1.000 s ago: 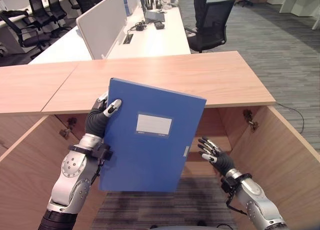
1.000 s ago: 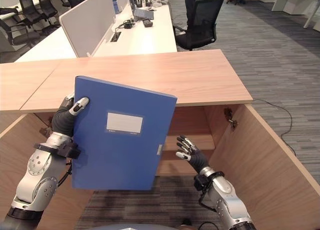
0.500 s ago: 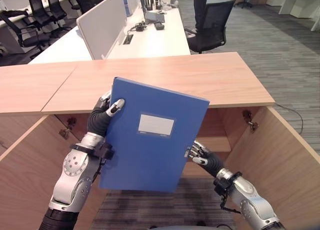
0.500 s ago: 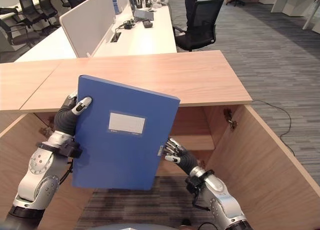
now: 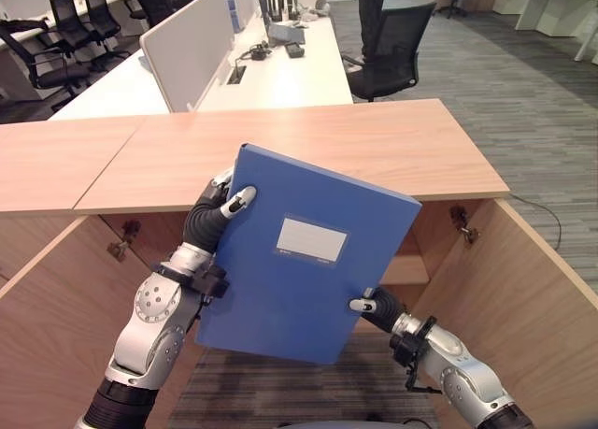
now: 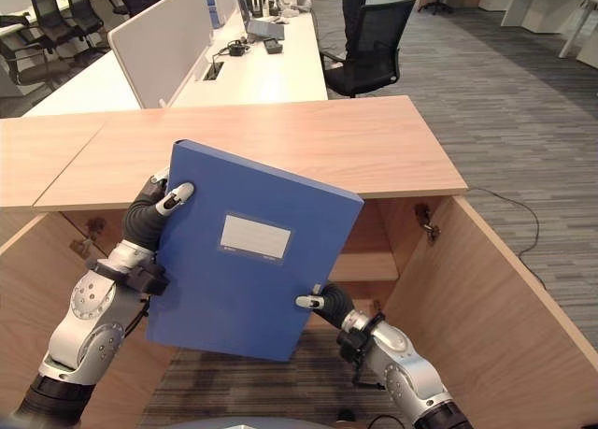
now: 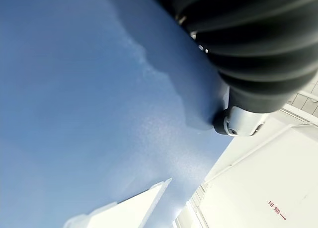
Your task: Put the empty folder in the office cabinet
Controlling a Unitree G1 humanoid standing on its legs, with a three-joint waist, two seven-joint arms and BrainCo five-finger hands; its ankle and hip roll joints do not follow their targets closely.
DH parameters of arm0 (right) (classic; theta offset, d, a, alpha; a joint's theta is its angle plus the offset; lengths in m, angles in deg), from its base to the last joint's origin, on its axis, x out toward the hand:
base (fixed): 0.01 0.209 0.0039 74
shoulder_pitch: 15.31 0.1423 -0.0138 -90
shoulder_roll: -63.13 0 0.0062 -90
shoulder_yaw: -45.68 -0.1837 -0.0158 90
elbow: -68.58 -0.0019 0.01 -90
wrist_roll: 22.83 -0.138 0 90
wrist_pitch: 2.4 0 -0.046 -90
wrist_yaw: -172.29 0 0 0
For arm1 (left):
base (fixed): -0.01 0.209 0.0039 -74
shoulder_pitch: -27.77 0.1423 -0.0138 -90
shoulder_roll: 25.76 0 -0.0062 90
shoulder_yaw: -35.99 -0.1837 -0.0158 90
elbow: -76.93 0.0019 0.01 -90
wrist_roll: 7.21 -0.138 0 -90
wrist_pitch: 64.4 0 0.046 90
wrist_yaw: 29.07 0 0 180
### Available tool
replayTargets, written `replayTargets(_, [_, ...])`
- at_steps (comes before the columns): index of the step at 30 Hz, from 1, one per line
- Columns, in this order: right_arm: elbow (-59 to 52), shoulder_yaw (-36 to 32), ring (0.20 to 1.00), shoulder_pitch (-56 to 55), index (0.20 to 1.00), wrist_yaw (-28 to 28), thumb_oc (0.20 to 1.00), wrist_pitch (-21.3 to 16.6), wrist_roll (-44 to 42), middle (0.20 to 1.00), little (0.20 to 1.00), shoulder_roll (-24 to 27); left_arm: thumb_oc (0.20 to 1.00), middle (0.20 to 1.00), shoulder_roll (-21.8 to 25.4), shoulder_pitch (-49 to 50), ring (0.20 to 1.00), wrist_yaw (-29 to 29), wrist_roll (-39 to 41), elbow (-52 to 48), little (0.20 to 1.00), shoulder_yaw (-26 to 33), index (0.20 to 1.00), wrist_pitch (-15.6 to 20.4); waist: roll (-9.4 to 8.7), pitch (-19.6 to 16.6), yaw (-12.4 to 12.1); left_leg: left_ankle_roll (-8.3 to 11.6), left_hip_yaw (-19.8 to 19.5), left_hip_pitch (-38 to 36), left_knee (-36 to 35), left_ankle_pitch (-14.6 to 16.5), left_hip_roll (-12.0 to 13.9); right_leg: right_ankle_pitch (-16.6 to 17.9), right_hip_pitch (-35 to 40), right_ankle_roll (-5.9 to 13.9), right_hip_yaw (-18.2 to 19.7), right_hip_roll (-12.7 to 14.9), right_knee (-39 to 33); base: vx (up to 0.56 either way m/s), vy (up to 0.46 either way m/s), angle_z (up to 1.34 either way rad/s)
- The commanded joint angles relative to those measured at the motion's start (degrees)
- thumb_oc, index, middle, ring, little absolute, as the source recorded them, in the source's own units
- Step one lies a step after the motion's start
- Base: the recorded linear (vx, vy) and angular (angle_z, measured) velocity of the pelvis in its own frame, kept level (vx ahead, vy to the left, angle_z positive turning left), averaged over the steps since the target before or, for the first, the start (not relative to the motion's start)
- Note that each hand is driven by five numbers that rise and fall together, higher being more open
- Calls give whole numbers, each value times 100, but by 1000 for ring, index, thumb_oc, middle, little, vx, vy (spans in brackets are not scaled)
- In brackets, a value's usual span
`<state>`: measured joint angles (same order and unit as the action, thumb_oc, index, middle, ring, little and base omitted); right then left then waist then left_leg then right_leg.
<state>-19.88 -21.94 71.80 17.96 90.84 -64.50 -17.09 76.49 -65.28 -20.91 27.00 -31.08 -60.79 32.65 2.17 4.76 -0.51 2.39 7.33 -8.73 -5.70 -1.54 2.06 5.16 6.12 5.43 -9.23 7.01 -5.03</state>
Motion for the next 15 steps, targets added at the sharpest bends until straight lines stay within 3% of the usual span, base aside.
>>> replayTargets(1, [-584,162,1000,569,1000,78,1000,-149,-307,1000,1000,-248,200,200,-134,-633,200,32,-48,70,200,-132,200,452,-257,-108,-38,342,1,44,70,162,304,-527,290,395,136,228,163,0,0,0])
replayTargets(11, [-292,367,1000,763,1000,-359,1000,-308,-185,1000,1000,-519,200,200,-467,-669,200,-168,7,175,200,-606,200,437,-269,-97,-23,326,-18,49,70,168,298,-523,285,390,140,231,171,0,0,0])
replayTargets(15, [-96,244,1000,730,1000,-892,1000,-451,505,1000,1000,-570,200,200,-564,-614,200,-435,-3,212,200,-713,200,451,-262,-95,11,304,-27,49,70,180,278,-519,285,392,145,238,182,0,0,0])
